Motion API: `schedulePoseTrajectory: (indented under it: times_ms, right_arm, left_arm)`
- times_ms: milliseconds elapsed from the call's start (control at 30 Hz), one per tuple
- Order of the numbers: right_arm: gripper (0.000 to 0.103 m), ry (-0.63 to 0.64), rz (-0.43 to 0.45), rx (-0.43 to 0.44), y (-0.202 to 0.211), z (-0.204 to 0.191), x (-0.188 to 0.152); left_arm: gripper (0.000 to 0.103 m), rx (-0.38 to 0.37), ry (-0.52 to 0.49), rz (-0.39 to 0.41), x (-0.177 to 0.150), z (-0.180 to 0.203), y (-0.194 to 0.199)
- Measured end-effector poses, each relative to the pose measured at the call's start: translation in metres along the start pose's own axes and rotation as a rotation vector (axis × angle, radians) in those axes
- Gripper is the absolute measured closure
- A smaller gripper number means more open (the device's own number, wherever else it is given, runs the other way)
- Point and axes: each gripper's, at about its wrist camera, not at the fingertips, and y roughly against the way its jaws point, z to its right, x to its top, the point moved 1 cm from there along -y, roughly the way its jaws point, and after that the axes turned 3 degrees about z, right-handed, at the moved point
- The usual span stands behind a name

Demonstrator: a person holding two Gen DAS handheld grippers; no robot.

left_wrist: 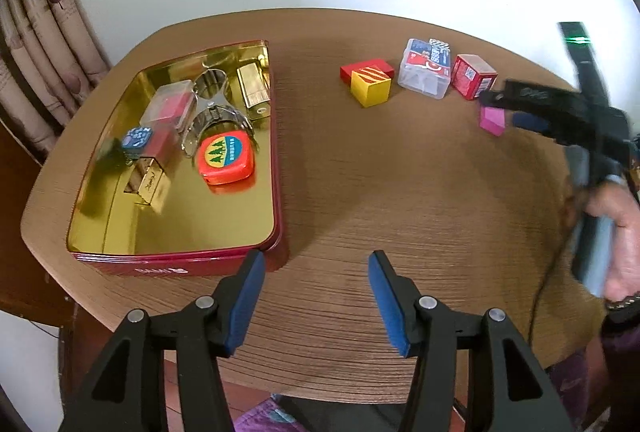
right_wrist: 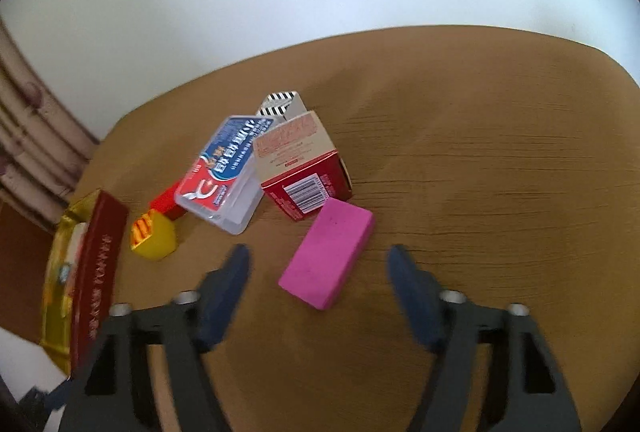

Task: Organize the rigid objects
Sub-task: 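Grasp the pink block with the right gripper, then grasp the yellow-red striped block with left gripper while right gripper holds the pink block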

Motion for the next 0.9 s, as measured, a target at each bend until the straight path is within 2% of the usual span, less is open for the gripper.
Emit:
schedulePoseTrajectory:
  times_ms: [100, 267, 367, 433, 533, 667, 800, 900]
  right_arm:
    - [0.062, -0.011, 0.01, -0.028, -0.003, 0.0, 0.001]
    - [0.073, 0.026, -0.012, -0.001, 0.001, 0.001, -0.003]
    - [0.074, 0.063, -0.034, 0.064, 0.009, 0.006, -0.01]
    - [0.074, 0.085, -0.025, 0.03, 0.019, 0.015, -0.017]
    - [0.074, 0.074, -0.02, 0.034, 0.035, 0.037, -0.028]
    - [0.074, 0.113, 0.022, -0.029, 0.058, 0.064, -0.042]
    - [0.074, 0.12, 0.038, -0.046, 0.073, 0.096, -0.053]
    - [0.074, 0.129, 0.055, -0.046, 0.078, 0.107, -0.056]
  left_arm:
    - [0.048, -0.018, 0.003, 0.008, 0.0, -0.005, 0.002]
    - [0.048, -0.024, 0.015, 0.024, -0.004, -0.015, 0.005]
    - [0.048, -0.032, 0.042, 0.025, -0.006, -0.022, 0.007]
    - [0.048, -0.047, 0.06, 0.023, -0.007, -0.025, 0.008]
    - [0.048, -0.077, 0.079, 0.018, -0.008, -0.028, 0.009]
    - [0.048, -0.14, 0.098, 0.014, -0.004, -0.026, 0.013]
    - [0.048, -0.106, 0.06, 0.053, 0.008, -0.013, 0.022]
    - [0.048, -0.117, 0.067, 0.049, 0.029, -0.002, 0.018]
